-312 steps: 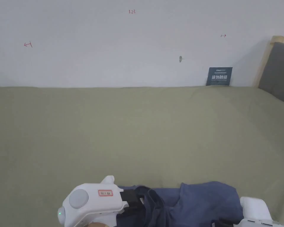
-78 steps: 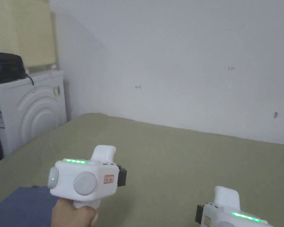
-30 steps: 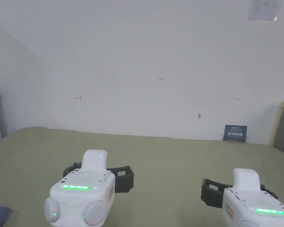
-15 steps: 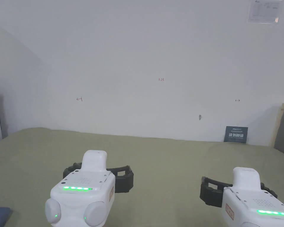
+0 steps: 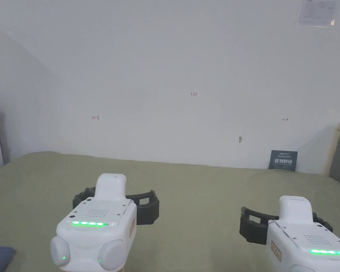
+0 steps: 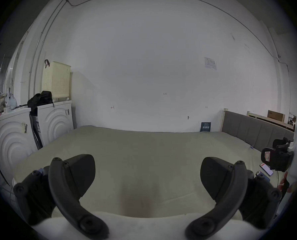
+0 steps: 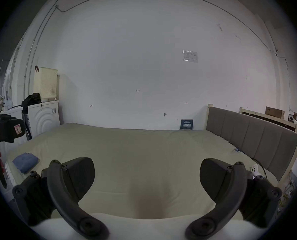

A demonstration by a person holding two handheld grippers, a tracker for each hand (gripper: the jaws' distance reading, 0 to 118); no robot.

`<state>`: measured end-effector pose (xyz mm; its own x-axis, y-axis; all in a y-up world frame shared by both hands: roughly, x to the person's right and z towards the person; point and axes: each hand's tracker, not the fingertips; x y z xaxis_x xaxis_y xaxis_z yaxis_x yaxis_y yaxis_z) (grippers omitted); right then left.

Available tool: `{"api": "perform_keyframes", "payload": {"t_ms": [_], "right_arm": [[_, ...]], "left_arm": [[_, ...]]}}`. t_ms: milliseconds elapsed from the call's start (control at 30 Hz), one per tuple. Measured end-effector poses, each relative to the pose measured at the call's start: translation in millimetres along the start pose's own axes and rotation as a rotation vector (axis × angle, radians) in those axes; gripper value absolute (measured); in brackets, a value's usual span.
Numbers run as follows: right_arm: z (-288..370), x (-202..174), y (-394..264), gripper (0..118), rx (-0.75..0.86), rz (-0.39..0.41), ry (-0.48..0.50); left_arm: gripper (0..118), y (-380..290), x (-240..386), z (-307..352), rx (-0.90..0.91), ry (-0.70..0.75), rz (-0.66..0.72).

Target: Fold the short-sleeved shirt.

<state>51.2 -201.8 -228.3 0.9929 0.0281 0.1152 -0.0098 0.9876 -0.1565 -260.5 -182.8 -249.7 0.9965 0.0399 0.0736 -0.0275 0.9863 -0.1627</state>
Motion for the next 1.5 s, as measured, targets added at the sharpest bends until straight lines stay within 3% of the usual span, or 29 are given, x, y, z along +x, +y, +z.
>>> {"api": "perform_keyframes", "payload": {"t_ms": [833,1500], "right_arm": [[0.3,1.0,1.5,118,0.0,-0.021,-0.005],[-3.7,3.6,-5.6,118,-0.044,-0.091,-0.001]], "left_arm": [[118,-1.4,-4.8,-4.2,-0.005,0.016,0.019],[118,-7.1,-6.0,-4.9,-0.029,0.025,0.023]]}}
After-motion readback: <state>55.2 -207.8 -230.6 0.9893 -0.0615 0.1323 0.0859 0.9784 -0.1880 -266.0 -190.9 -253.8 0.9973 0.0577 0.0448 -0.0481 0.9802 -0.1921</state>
